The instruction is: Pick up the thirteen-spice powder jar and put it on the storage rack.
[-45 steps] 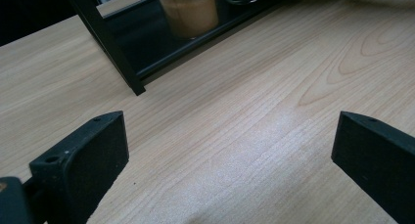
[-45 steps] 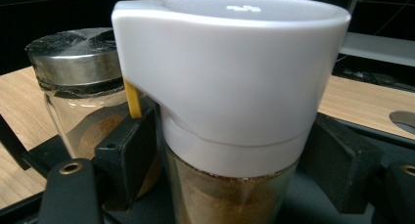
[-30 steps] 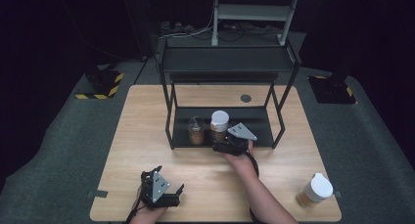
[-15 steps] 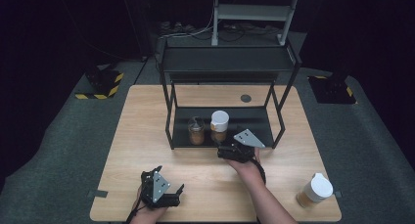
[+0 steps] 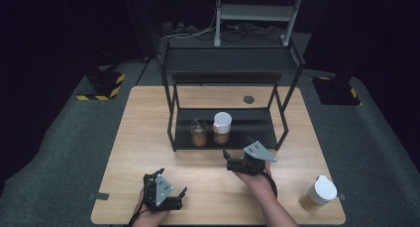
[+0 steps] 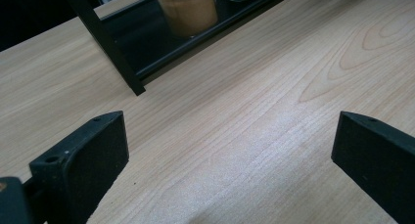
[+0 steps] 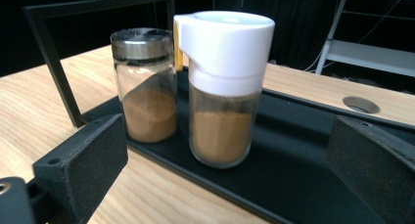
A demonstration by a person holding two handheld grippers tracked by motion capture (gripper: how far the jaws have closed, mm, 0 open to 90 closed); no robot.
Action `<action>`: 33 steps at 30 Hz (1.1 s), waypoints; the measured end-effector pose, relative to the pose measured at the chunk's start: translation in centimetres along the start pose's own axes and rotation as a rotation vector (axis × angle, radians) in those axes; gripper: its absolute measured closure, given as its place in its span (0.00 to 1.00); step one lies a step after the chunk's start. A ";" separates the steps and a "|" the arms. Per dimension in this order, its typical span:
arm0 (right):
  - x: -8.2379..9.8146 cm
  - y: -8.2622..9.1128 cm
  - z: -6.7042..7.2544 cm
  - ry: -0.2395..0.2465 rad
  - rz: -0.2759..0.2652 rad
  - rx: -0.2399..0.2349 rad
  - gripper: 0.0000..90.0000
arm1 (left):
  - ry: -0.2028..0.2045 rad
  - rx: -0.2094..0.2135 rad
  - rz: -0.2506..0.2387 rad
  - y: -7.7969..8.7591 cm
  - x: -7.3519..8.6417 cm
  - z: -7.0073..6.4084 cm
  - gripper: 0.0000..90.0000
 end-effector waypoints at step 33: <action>3.5 6.8 1.1 0.206 0.168 0.060 0.01 | 0.016 0.000 -0.008 0.2 0.2 0.0 0.01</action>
Point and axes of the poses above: each handheld gripper's, and its own axes: y roughly backward along the jaws, x roughly out of its underside, z roughly to its left, the point moved 1 cm from there along -y, roughly forward along the jaws, and after that the axes turned 7 degrees about x, right-handed, at the moved point
